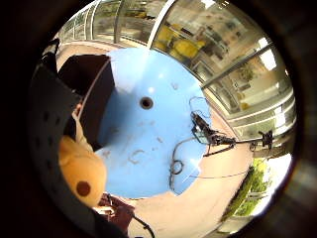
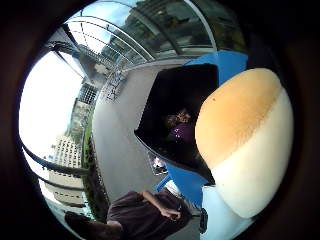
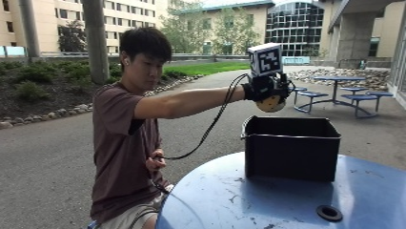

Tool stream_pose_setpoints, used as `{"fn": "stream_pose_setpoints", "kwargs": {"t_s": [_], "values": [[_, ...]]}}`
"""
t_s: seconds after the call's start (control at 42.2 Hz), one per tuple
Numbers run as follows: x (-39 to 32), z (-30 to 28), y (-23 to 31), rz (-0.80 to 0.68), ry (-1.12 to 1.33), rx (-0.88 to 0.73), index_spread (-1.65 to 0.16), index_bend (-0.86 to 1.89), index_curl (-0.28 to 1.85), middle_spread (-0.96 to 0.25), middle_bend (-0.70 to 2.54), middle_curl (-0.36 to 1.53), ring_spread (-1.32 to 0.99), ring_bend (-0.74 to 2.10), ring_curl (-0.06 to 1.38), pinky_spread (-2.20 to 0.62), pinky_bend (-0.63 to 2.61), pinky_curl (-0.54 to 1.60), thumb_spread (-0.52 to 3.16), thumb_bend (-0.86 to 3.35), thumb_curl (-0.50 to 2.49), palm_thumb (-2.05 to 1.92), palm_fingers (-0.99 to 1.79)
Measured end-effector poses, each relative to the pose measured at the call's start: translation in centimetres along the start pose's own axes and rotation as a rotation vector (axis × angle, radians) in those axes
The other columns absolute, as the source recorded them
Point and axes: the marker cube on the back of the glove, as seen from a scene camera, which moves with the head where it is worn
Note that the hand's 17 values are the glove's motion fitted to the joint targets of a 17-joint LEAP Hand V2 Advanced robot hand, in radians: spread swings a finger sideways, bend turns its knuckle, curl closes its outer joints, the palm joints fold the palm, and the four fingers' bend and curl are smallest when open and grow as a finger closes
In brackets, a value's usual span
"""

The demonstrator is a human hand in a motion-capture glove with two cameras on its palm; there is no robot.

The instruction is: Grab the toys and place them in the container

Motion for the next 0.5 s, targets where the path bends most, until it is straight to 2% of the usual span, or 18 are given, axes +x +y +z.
{"fn": "stream_pose_setpoints", "kwargs": {"t_s": [0.261, 0.498], "values": [[-9.5, 2.3, -5.0, -0.139, -0.018, -0.061, -0.44, 0.80, 0.77, -0.37, 1.18, 0.83, -0.46, 1.51, 0.83, -0.36, 1.51, 0.70, 0.47, 0.19, 0.90, 0.66, 0.44], [-13.6, 4.2, -7.2, -0.144, -0.044, -0.066, -0.44, 0.80, 0.86, -0.37, 1.20, 0.89, -0.46, 1.56, 0.85, -0.35, 1.57, 0.72, 0.49, 0.16, 0.95, 0.67, 0.37]]}}
